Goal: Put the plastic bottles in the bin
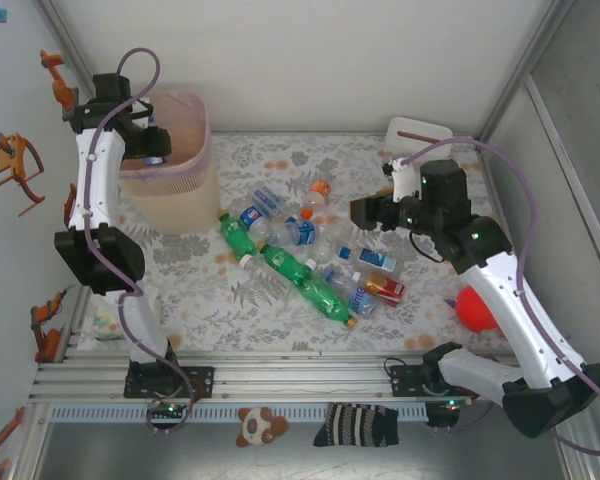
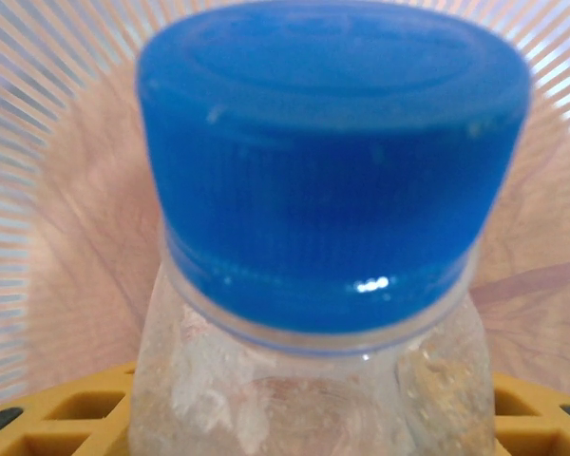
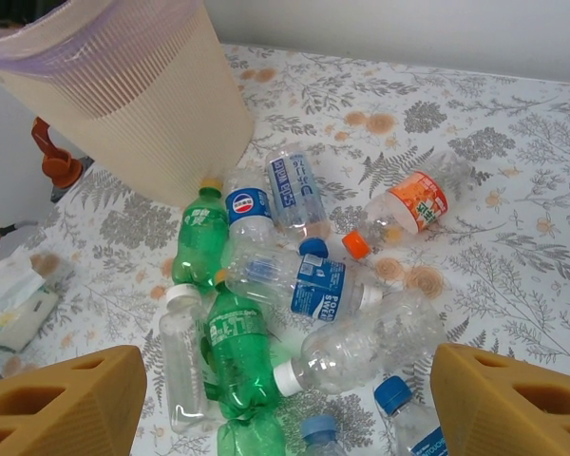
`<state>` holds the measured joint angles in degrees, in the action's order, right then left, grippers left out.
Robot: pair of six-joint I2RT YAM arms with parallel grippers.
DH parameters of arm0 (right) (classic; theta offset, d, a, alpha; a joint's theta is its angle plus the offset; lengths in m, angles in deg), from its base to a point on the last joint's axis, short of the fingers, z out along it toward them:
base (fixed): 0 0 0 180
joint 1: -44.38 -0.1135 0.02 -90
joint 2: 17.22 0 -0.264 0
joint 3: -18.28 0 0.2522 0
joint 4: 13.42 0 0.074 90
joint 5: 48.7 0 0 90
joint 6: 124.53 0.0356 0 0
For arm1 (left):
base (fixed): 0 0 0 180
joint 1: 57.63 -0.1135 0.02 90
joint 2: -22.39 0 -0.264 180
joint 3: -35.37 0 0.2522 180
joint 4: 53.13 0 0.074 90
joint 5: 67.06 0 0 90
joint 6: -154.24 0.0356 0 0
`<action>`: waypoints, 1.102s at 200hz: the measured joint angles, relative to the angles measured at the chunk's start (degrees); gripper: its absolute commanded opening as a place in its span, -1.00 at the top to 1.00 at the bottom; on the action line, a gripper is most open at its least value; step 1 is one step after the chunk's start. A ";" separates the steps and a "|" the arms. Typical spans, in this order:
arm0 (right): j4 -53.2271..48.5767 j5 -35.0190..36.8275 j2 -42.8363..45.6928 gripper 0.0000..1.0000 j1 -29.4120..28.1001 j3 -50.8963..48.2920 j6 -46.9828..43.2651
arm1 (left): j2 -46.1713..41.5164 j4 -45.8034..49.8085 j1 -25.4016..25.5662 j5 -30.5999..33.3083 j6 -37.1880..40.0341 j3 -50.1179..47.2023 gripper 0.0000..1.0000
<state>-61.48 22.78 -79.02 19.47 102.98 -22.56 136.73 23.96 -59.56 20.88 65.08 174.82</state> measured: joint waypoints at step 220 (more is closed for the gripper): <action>-1.44 6.08 -10.88 -0.44 0.00 1.99 4.42 | 5.38 2.23 -2.08 -8.55 -0.48 -2.86 -0.47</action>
<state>-62.93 28.85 -89.91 19.47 104.97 -18.14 142.11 26.19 -61.64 12.33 64.60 171.95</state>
